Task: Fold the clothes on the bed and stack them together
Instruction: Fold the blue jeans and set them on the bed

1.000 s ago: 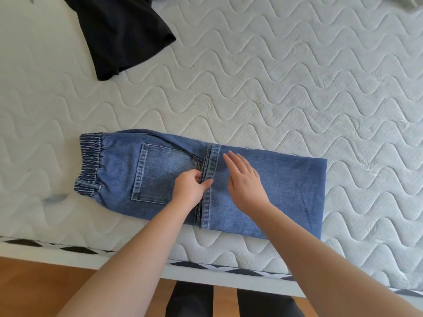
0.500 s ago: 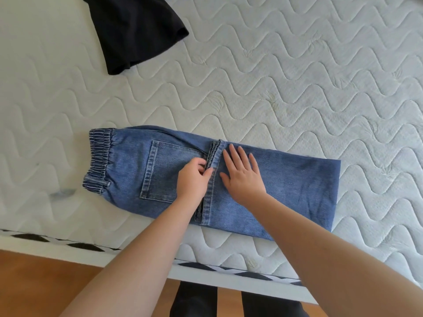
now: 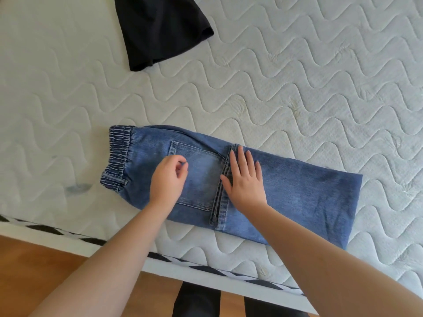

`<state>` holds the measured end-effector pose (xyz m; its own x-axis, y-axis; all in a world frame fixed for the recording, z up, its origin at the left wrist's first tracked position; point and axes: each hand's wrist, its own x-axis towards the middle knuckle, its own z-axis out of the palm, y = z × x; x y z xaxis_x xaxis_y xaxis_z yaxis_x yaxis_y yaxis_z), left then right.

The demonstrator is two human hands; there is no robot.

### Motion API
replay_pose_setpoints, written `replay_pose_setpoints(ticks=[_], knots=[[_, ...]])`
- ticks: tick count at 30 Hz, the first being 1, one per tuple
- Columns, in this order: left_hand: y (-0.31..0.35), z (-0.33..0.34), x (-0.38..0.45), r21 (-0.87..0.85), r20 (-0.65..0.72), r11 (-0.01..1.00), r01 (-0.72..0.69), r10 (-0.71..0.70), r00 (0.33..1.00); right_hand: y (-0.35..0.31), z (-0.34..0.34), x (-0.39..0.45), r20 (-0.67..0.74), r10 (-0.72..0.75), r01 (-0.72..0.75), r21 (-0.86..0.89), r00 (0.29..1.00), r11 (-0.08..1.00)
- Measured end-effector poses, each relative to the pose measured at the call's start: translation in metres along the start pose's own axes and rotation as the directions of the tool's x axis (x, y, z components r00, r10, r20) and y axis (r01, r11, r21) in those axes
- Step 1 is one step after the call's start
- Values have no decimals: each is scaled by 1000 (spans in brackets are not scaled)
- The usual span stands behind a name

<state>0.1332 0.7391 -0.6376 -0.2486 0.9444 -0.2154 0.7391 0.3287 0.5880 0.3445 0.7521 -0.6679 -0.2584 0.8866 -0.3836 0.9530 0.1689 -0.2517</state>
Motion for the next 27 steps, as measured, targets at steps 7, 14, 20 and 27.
replay_pose_setpoints(ticks=[7,14,20,27], knots=[[-62,-50,18,289,-206,957,-3,65,976,-17,9,14,69,127,-117,-134,989,984],[-97,-71,35,-32,-107,908,418,-419,901,-20,6,18,112,146,-122,-198,983,973],[-100,-88,45,-356,151,753,553,-538,829,-15,12,17,96,130,-107,-209,987,972],[-44,-146,31,-400,342,789,466,-344,875,-13,15,16,102,119,-102,-159,988,982]])
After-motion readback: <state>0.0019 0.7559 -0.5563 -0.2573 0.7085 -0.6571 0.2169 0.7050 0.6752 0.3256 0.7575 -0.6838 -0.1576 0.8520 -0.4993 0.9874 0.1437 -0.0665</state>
